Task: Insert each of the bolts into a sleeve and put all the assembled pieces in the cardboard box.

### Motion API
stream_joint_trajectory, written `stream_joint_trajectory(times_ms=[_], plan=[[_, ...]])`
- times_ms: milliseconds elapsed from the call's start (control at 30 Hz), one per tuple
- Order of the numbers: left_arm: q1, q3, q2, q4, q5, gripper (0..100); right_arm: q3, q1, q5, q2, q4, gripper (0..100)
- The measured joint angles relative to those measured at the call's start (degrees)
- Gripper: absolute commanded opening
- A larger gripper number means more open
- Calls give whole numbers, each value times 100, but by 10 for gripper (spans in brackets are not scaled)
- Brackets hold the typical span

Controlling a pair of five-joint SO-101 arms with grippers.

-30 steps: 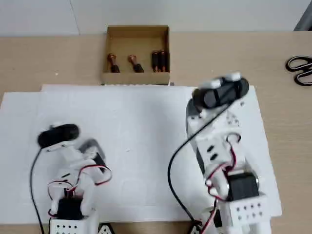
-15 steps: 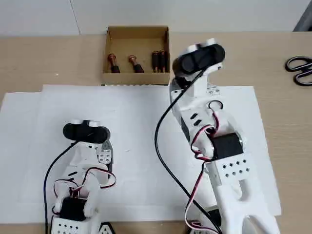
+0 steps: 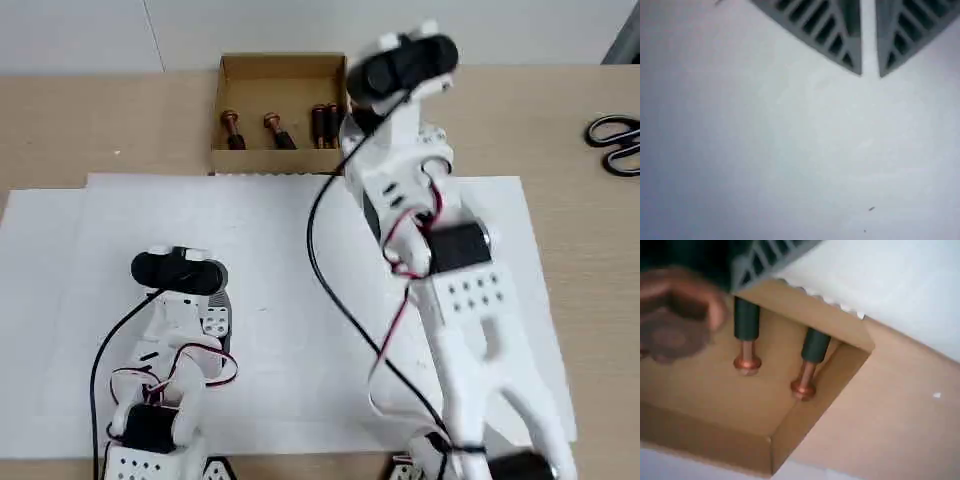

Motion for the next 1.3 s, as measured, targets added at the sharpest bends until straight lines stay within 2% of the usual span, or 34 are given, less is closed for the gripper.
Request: stream_joint_trajectory(times_ms=[400,633,833,1133,1300], plan=[[0,0,0,0,0,7,-2233,0,0,3024,-9,4],[0,0,0,0,0,7,-3859,0,0,4826,-633,5],[0,0,0,0,0,7,-5591,0,0,6374,-738,5],[0,0,0,0,0,7,-7525,-97,0,7921,-747,9],[0,0,0,0,0,7,-7965,-114,0,8387,-747,116]])
